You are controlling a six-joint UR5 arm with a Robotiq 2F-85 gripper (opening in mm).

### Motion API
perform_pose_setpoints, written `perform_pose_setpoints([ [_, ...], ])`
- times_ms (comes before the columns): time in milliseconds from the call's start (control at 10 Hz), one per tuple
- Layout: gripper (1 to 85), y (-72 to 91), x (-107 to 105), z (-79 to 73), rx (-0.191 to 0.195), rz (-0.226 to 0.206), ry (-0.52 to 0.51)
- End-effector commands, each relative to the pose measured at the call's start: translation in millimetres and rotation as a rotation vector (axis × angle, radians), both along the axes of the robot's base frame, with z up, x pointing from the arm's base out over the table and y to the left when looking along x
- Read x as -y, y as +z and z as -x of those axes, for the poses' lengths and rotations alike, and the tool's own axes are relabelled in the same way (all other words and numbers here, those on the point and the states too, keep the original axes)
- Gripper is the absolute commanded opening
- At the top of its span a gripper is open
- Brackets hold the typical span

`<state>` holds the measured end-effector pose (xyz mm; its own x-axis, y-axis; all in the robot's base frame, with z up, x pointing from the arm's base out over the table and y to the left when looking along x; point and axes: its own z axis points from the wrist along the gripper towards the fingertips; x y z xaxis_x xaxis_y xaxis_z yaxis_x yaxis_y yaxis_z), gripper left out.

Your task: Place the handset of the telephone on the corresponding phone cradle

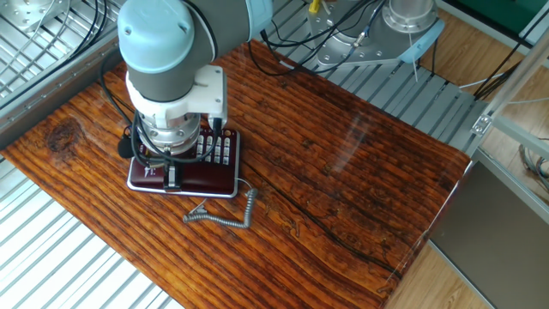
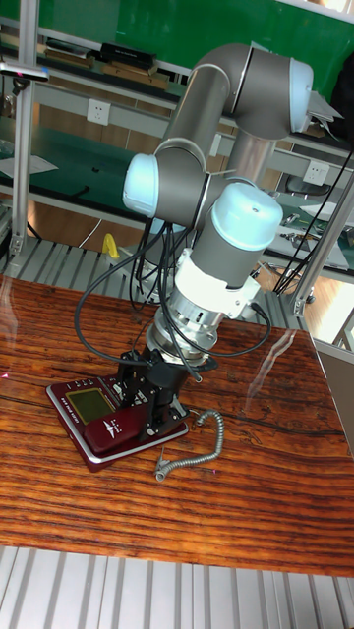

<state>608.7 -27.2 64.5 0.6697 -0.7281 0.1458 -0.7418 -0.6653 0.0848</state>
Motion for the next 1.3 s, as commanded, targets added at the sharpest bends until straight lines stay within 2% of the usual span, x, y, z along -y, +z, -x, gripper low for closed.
perform_pose_setpoints([
  [0, 45.0, 0.4, -2.5, -0.3, 0.001, -0.016, -0.005],
  [500, 50.0, -1.0, -0.6, -0.1, 0.000, -0.016, -0.002],
  [900, 60.3, -1.9, -0.6, -0.2, 0.000, -0.022, -0.001],
  [1200, 61.3, -0.1, 2.0, 2.5, -0.016, -0.025, 0.002],
])
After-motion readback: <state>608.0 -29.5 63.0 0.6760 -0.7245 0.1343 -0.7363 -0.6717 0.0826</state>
